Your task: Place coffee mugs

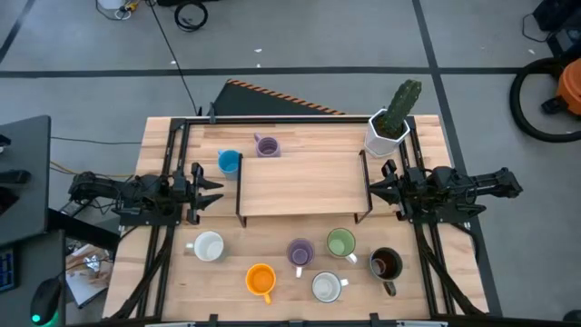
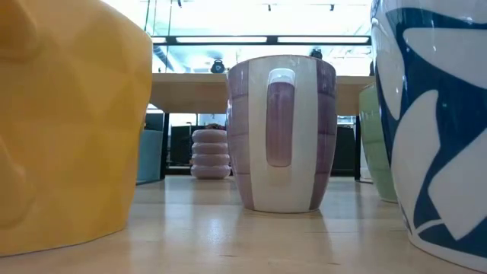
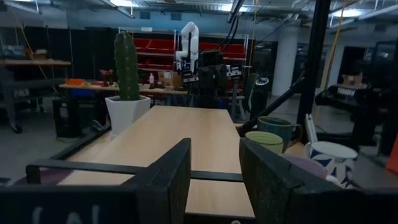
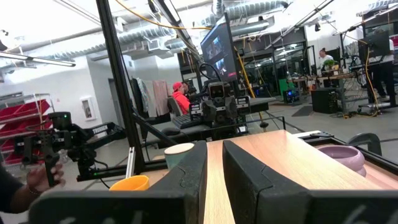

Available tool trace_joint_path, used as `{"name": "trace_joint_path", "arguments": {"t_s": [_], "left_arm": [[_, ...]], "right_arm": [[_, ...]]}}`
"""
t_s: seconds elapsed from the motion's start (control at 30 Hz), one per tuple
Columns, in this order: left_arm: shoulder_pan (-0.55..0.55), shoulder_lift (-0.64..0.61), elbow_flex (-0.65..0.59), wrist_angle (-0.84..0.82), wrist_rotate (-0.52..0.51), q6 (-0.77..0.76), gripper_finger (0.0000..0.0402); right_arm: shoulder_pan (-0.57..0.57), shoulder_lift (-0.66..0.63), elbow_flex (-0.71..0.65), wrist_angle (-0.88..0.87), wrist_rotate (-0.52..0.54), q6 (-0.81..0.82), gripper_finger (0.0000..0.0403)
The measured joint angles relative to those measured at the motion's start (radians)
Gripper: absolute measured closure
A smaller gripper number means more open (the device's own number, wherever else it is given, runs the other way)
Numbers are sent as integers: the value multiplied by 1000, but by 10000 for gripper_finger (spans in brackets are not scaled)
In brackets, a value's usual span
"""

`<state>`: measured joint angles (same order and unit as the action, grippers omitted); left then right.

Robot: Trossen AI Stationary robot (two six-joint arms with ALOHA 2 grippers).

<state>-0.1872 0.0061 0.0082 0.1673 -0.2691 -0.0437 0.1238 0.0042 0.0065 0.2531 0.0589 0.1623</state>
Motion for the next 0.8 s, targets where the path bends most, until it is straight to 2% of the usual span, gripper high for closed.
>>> {"name": "trace_joint_path", "arguments": {"t_s": [0.1, 0.27, 0.4, 0.6, 0.8], "left_arm": [[0, 0, 0, 2, 0, -30, 260], [0, 0, 0, 107, 0, -66, 260], [0, 0, 0, 183, 0, -66, 260], [0, 0, 0, 186, 3, -39, 260], [0, 0, 0, 228, -21, 89, 260]], "right_arm": [[0, 0, 0, 0, 0, -21, 346], [0, 0, 0, 51, 45, -161, 346], [0, 0, 0, 148, 51, -133, 346], [0, 0, 1, 259, 52, -106, 346], [0, 0, 1, 279, 52, -57, 346]]}}
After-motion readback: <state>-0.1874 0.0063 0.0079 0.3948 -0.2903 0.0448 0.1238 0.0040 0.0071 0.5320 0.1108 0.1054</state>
